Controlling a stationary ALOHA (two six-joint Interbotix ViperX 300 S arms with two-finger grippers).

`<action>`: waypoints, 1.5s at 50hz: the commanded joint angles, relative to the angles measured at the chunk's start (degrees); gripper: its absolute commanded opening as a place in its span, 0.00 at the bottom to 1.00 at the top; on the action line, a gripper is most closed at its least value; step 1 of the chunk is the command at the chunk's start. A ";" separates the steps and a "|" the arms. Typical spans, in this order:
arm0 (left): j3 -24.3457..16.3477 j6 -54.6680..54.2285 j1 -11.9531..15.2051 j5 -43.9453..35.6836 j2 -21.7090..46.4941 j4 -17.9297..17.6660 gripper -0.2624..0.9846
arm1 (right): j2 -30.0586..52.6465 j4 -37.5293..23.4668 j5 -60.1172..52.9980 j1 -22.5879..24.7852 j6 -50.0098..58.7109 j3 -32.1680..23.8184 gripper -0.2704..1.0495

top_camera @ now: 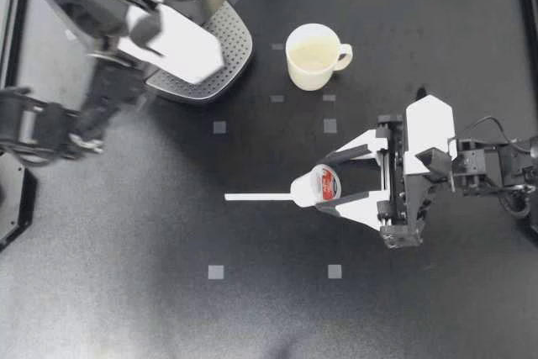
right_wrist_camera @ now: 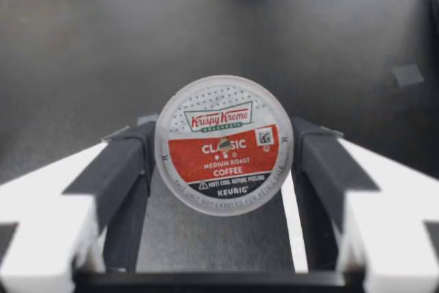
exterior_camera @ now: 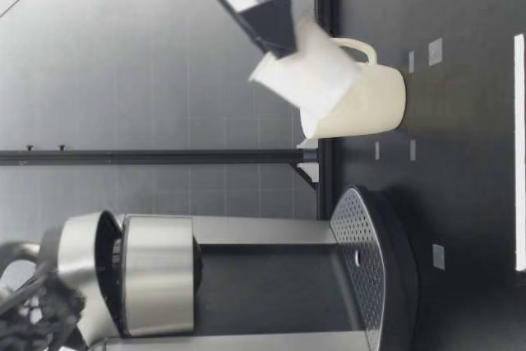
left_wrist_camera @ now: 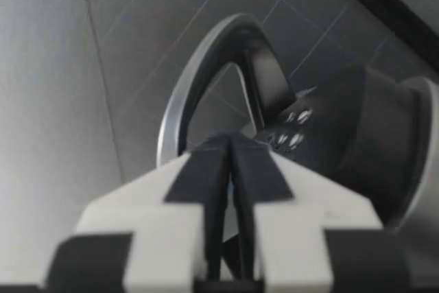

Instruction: Place the coffee capsule inside the capsule container, then place the cup onto the center of the cup tray.

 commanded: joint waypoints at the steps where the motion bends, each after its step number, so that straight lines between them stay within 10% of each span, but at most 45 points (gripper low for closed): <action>1: 0.53 -3.16 1.41 -0.70 -4.04 0.35 0.30 | -1.85 0.00 -0.62 -0.35 -0.09 -1.49 0.64; 33: 9.76 -22.06 15.73 -23.38 -20.13 2.72 0.30 | -1.14 0.09 -0.62 -0.26 2.99 -2.20 0.64; 75: 14.68 -33.22 16.00 -43.24 -34.37 4.48 0.30 | -5.19 -0.44 17.58 -17.05 -18.98 -27.33 0.64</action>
